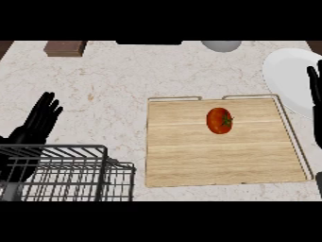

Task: Pick the tomato from the tray and place it in the plate

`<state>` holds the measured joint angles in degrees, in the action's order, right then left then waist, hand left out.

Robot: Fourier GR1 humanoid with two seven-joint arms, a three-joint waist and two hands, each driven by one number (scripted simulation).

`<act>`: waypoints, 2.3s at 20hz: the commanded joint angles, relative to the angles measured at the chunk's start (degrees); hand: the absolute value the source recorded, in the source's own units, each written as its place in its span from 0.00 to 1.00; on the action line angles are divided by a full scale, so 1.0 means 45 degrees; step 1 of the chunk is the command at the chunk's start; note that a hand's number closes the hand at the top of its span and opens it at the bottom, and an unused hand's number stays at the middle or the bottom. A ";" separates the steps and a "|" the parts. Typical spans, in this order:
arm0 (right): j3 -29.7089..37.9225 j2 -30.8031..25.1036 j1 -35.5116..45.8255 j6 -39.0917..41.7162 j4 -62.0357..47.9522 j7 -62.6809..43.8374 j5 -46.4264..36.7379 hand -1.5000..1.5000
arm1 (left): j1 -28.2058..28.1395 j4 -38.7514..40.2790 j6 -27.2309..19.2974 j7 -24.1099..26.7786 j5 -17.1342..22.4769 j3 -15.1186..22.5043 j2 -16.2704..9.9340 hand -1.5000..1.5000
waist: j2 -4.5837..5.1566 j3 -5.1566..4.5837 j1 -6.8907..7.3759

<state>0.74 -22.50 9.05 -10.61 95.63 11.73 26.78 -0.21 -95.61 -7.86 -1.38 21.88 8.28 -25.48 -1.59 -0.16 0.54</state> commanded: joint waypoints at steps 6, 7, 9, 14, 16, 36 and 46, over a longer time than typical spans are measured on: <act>0.3112 0.4872 0.0286 -0.2251 0.0865 0.1245 0.6011 0.00 | -0.0814 0.1371 -0.0939 0.1082 -0.2732 -0.0870 -0.1978 0.50 | 0.0190 0.0243 -0.0334; 0.2499 0.2952 -0.1644 -0.4527 -0.1107 0.0108 0.1833 0.00 | -0.0992 0.1359 -0.0873 0.0987 -0.2849 -0.0411 -0.1769 0.50 | 0.0540 -0.0030 -0.0392; 0.3390 0.4919 -0.0932 -0.6601 -0.0094 0.2135 0.3341 0.00 | -0.1244 0.1317 -0.1006 0.1083 -0.3136 -0.0250 -0.1756 0.50 | 0.0306 0.0052 -0.0334; 0.1913 0.4975 -0.1348 -0.9697 0.1947 0.5196 0.5960 0.00 | -0.1433 0.1848 -0.1229 0.1817 -0.3439 -0.0212 -0.1399 0.50 | 0.0200 0.0055 -0.0298; 0.0941 0.4984 -0.1837 -1.0682 0.2999 0.6424 0.6748 0.00 | -0.1397 0.1845 -0.1684 0.1798 -0.3970 0.0089 -0.1109 0.50 | 0.0223 0.0057 -0.0312; -0.5035 -0.2264 -0.4527 -1.1233 0.4266 -0.0147 0.5542 0.00 | -0.0611 0.2472 -0.1254 0.1804 -0.4592 -0.0054 -0.0595 0.50 | 0.0410 0.0023 -0.0028; -0.6292 -0.4453 -0.2215 -0.9211 0.2416 -0.3010 0.5843 0.00 | -0.1070 0.1888 -0.0805 0.1626 -0.4470 -0.0620 -0.0812 0.50 | 0.0396 0.0037 0.0168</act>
<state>-26.34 -39.28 -5.01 -56.29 110.86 3.04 52.34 -3.23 -88.36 -12.14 7.60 1.69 6.25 -28.66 -0.32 0.70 0.85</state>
